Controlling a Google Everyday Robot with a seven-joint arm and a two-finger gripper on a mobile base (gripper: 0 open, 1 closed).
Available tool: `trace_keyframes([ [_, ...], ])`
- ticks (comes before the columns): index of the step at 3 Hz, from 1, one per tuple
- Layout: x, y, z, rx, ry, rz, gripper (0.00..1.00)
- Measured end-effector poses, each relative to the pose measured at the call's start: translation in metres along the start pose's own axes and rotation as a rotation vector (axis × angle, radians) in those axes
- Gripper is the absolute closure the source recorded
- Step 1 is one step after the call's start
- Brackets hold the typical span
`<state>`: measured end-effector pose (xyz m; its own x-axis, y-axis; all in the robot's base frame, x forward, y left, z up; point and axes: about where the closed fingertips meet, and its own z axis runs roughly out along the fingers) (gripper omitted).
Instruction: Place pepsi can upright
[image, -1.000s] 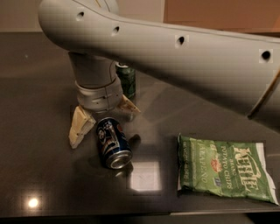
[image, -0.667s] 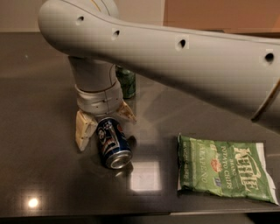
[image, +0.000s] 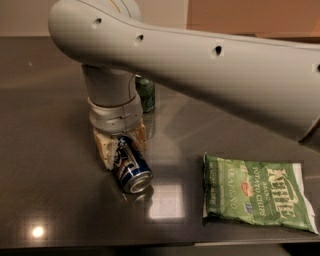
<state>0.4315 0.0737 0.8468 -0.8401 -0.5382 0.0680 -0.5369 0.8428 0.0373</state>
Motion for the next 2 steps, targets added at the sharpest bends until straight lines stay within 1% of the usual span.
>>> trace_keyframes([
  [1,0.002,0.001,-0.022,-0.044,-0.092,-0.037,0.88],
  [2,0.005,0.001,-0.055,-0.072,-0.234,-0.137,1.0],
])
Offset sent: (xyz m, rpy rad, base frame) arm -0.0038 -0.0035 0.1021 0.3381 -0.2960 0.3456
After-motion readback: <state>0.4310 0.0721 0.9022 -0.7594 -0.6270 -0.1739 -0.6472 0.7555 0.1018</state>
